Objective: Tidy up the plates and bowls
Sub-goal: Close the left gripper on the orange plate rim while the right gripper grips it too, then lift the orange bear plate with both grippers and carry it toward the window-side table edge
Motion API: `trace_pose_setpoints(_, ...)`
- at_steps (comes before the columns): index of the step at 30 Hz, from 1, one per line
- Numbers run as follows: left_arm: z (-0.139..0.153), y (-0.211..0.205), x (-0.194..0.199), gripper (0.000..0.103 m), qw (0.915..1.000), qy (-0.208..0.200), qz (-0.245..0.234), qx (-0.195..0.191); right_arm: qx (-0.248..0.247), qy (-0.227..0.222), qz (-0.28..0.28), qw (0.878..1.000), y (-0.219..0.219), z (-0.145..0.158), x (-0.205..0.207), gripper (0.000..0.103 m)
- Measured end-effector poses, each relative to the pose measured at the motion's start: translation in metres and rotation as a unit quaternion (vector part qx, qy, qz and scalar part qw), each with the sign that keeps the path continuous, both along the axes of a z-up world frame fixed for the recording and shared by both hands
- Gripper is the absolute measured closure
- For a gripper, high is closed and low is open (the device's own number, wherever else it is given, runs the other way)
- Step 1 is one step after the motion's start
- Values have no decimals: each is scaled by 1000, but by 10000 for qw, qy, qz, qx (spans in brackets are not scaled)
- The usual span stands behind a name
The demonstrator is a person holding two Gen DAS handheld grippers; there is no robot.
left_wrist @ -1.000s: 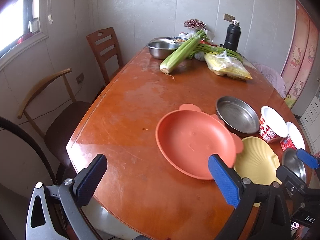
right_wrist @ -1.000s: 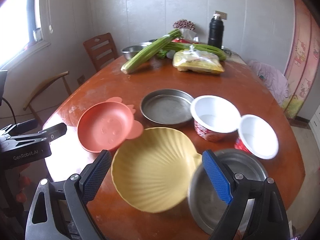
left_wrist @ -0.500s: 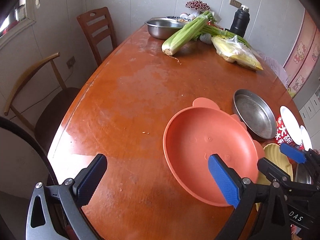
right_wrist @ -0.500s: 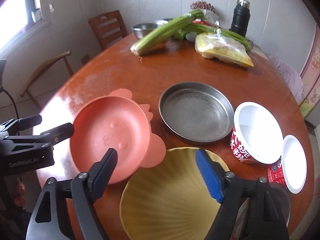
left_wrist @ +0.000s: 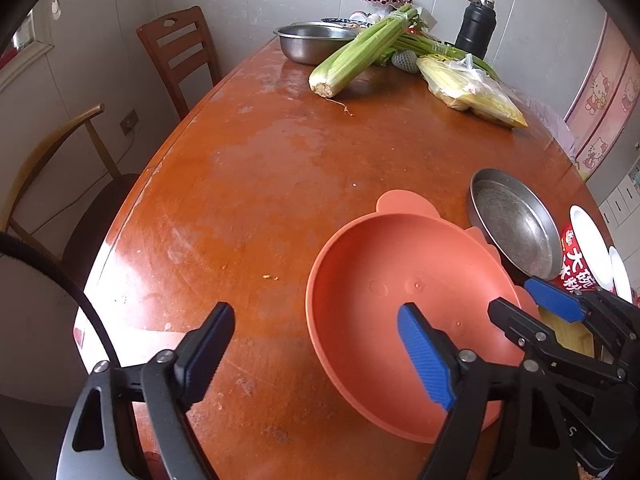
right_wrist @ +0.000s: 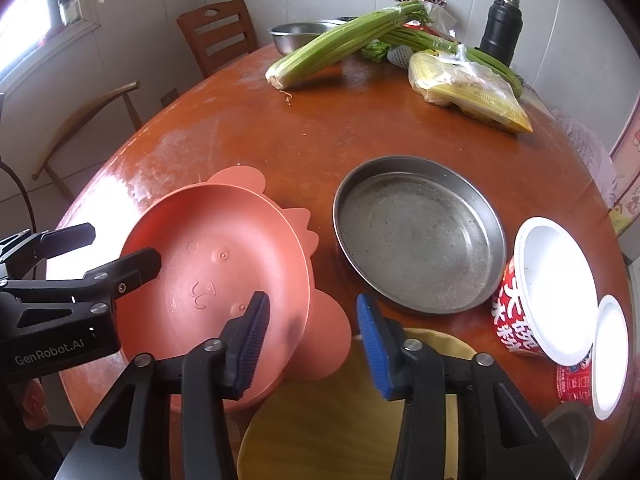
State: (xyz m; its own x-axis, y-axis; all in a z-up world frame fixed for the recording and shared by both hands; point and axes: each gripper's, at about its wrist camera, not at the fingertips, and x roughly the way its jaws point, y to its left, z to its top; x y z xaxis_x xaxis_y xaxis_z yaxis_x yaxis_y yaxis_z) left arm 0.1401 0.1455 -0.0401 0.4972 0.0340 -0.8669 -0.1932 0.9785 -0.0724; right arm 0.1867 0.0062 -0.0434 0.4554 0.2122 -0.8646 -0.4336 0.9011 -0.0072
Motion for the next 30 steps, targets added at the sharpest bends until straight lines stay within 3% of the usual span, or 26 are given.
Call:
trace_pose_setpoints(2, 0, -3, 2, 30, 10000, -3, -44, -47, -50, -10, 46, 10000, 3, -2, 2, 64)
trace_pose_setpoints(5, -4, -5, 5, 50, 9998, 72, -82, -190, -98, -24, 108, 9999, 6, -4, 5, 68)
trace_pose_setpoints(9, -5, -2, 7, 57, 9997, 102, 7, -243, 15, 44, 188, 9998, 7, -5, 6, 72)
trace_pose_setpoints(13, 1, 8, 9, 57, 9993, 13, 87, -369, 218, 217, 213, 9993, 6, -4, 7, 72)
trace_pose_setpoints(18, 12, 14, 16, 57, 9996, -151, 112, -190, 363, 198, 301, 9987, 13, 3, -1, 72)
trace_pose_setpoints(21, 16, 13, 22, 57, 9997, -235, 2, -23, 467, 122, 339, 9983, 18, 10, -7, 72)
trace_pose_setpoints(24, 17, 8, 31, 58, 9994, -266, -186, -119, 749, 179, 452, 9960, 26, 14, -13, 72)
trace_pose_setpoints(28, 9, 5, 46, 58, 9997, -186, -163, 56, 484, 38, 584, 9971, 43, 12, -19, 72)
trace_pose_setpoints(30, 5, 10, 48, 58, 9999, -130, -94, 35, 604, 98, 553, 9966, 39, 12, -20, 72)
